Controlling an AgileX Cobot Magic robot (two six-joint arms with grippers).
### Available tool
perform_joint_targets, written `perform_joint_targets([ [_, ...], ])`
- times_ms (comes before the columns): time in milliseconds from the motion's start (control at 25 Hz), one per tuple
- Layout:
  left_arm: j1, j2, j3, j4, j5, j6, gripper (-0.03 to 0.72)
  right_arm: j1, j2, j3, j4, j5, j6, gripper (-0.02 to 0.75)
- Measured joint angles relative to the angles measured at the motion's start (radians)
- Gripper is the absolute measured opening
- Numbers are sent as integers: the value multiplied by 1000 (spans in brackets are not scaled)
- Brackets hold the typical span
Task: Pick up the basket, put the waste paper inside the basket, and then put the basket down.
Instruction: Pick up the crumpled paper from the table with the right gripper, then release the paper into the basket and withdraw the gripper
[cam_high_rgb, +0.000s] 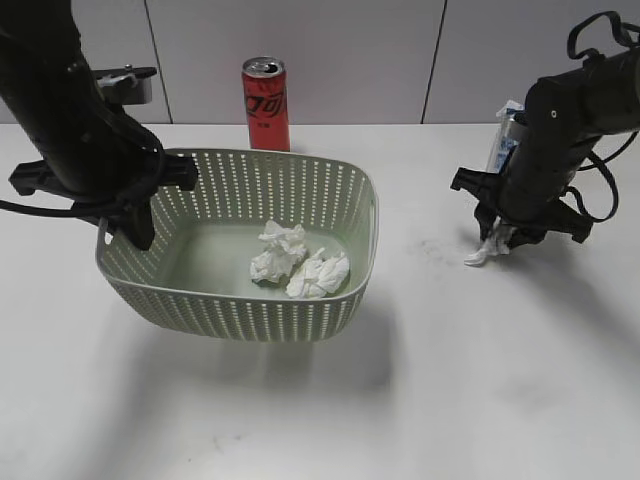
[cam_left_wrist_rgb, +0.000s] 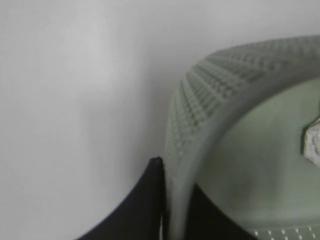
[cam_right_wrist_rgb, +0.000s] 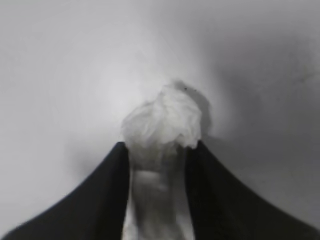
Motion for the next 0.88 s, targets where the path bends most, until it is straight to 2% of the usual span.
perform_joint_targets([
  [120,0,0,0,-1,0,0,5,0,0,0,1,34,-6,98],
  [200,0,0,0,-1,1,0,5,0,-5,0,2,44,-20,23],
  [360,0,0,0,-2,4,1,5,0,-71,6,10,55,-99,5],
  [520,0,0,0,-5,7,1,5,7,-242,6,56,-8,-349,5],
  [720,0,0,0,-18,9,1,5,66,-483,6,327,-84,-892,5],
  [880,0,0,0,-31,8,-1,5,202,-605,6,496,-96,-1278,5],
])
